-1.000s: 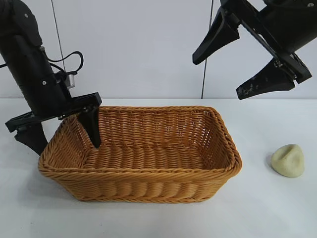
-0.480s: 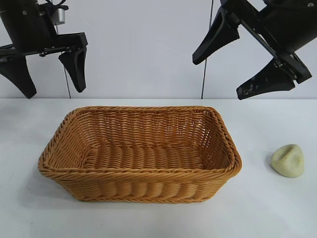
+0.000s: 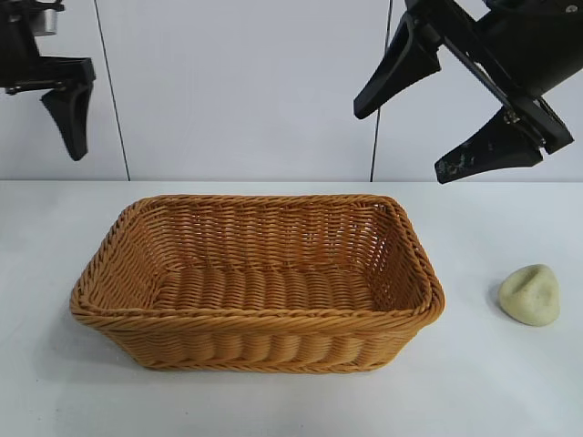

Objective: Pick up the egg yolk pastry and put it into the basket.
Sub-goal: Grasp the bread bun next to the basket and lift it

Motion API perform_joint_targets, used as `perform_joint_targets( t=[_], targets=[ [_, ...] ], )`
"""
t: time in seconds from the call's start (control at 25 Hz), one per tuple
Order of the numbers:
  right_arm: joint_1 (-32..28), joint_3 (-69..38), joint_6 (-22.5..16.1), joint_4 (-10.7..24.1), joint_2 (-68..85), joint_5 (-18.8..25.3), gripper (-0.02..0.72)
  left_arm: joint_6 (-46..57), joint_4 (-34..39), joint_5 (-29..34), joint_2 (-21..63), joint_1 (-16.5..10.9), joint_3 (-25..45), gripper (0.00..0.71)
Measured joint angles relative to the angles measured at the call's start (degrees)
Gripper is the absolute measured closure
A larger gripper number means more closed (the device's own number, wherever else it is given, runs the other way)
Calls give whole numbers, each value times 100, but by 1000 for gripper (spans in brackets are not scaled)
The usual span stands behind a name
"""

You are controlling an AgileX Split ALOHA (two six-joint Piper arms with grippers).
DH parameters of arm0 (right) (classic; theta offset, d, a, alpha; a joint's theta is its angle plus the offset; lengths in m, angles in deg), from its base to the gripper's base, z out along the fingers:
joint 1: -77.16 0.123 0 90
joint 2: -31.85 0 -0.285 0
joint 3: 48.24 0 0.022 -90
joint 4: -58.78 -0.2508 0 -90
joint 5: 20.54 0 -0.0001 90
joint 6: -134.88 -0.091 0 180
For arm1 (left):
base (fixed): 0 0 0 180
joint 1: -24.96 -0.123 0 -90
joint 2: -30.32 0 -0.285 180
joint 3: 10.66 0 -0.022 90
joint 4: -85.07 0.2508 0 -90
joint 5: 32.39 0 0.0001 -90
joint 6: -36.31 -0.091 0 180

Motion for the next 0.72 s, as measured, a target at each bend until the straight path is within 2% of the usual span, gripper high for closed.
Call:
perform_joint_targets(
  t=[0.16,0.44,0.6,0.72],
  targets=[
    [0,0,0,0,0,0,8,-6,131,0,0,-333,0,15],
    [0,0,0,-7,0,0,8,-18,254,-5,231,-351,48,15],
    [0,0,0,-7,0,0,8,-23,339,-11,922,-351,568,15],
    [0,0,0,-7,0,0,8,-23,435,-11,1637,-351,1286,15]
  ],
)
